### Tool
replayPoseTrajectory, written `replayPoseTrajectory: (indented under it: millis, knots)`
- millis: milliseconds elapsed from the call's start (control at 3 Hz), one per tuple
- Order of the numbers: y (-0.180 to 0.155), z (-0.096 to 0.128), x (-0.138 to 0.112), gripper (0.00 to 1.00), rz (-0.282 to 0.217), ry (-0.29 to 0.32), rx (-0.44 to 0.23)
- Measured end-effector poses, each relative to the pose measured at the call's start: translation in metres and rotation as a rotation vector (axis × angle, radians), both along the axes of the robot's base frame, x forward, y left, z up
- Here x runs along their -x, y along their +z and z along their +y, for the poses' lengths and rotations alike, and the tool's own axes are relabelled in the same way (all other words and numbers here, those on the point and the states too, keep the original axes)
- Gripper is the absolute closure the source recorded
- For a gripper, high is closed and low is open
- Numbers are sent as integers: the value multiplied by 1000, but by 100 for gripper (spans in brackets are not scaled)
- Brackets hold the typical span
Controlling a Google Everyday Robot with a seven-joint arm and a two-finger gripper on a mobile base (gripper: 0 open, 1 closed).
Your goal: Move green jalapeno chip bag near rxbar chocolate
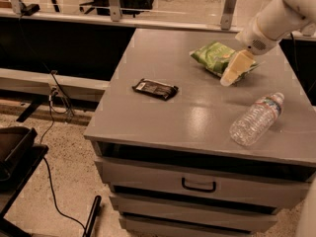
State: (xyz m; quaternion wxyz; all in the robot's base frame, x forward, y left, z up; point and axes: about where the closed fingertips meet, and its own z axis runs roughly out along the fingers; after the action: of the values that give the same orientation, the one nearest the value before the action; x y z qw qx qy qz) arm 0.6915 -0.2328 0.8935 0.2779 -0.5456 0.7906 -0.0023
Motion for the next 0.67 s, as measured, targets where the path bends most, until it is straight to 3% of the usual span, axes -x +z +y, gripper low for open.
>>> replayPoseTrajectory:
  millis: [667]
  knots:
    - [-39,-14,-23,41,46,-71,34]
